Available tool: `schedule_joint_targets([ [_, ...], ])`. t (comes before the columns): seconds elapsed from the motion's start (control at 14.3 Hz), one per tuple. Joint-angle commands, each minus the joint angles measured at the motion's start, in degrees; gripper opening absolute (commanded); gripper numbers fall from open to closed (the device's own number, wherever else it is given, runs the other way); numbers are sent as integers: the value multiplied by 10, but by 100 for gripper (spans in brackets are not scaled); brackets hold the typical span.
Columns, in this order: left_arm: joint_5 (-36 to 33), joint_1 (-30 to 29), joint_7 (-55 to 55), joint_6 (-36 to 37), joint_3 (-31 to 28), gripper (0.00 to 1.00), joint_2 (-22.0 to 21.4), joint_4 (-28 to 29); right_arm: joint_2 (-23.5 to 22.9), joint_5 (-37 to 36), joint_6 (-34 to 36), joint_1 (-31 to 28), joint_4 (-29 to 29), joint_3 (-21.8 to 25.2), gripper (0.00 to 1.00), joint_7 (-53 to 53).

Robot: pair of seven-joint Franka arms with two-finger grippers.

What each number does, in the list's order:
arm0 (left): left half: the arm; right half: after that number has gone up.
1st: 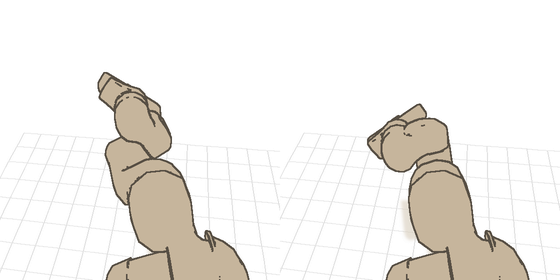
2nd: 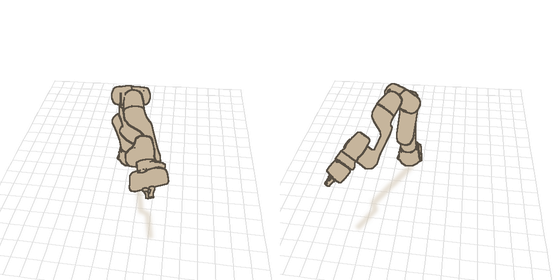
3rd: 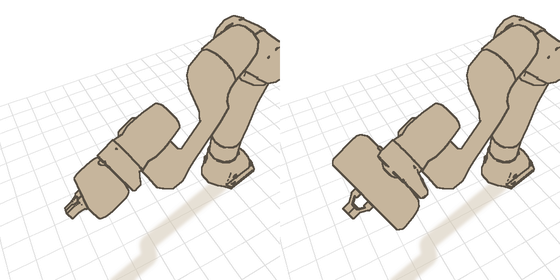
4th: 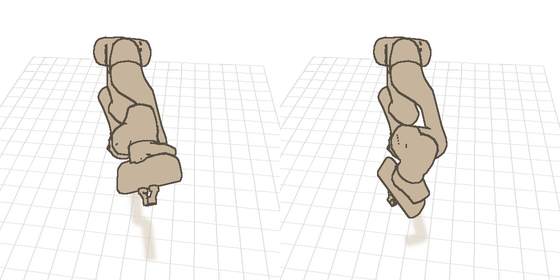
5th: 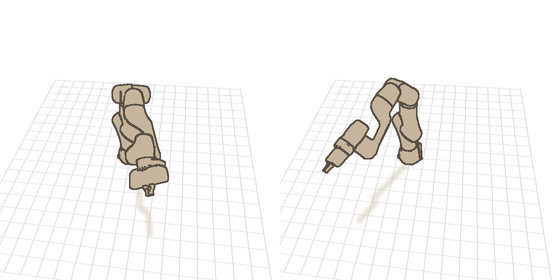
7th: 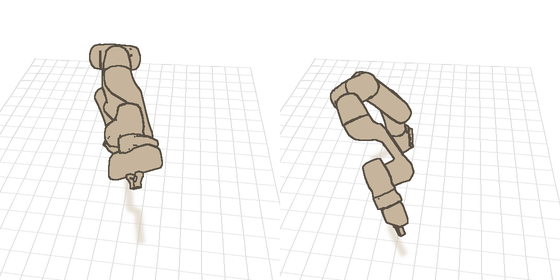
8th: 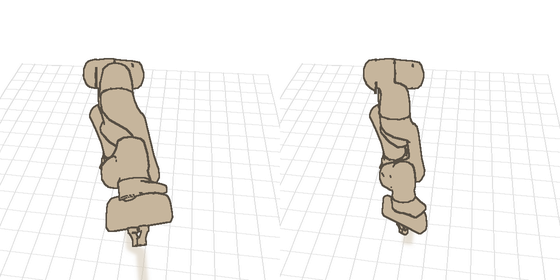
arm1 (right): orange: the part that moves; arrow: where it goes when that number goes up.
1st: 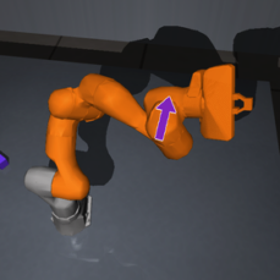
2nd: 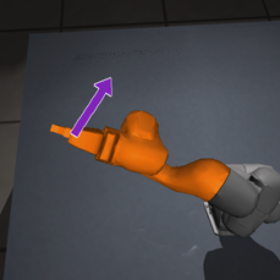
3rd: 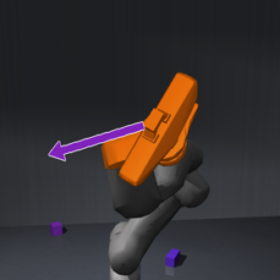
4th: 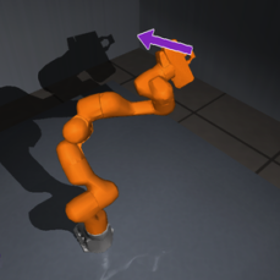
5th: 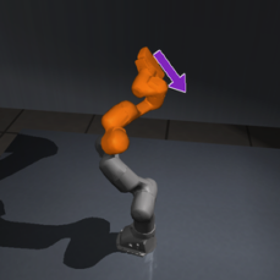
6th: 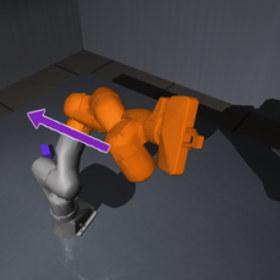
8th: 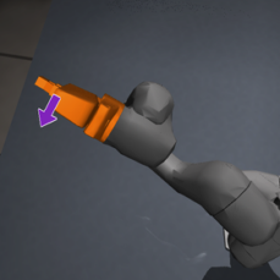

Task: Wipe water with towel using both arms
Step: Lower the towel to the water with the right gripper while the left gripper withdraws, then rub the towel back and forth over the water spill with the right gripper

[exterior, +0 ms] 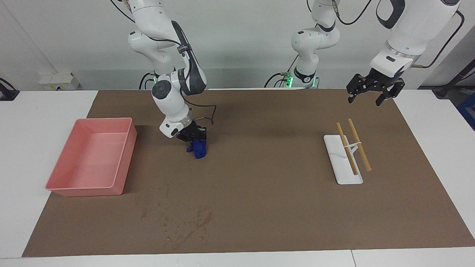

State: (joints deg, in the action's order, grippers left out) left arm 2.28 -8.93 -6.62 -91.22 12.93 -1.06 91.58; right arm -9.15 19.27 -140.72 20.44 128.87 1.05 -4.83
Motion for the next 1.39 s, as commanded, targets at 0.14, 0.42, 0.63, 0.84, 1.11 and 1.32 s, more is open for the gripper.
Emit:
schedule_joint_targets([
  [0.14,-3,55,-8,15,-58,100,-10,4,-127,-9,-50,-4,-100,-2,0,18],
  [0.42,7,103,-58,55,-121,100,-9,-24,-155,-10,-51,-10,-154,-2,0,42],
  [0.63,7,103,-52,21,-120,100,-32,32,-168,-17,-51,-34,-179,0,0,105],
  [0.84,5,103,-51,11,-120,100,-35,40,-172,-82,-51,-69,-191,-1,0,160],
  [1.11,-3,103,-41,40,-120,100,-32,3,-174,-110,-42,-78,-181,-2,0,162],
  [1.32,-3,103,-15,40,-119,100,-34,8,-161,-104,12,-73,-158,-3,0,136],
])
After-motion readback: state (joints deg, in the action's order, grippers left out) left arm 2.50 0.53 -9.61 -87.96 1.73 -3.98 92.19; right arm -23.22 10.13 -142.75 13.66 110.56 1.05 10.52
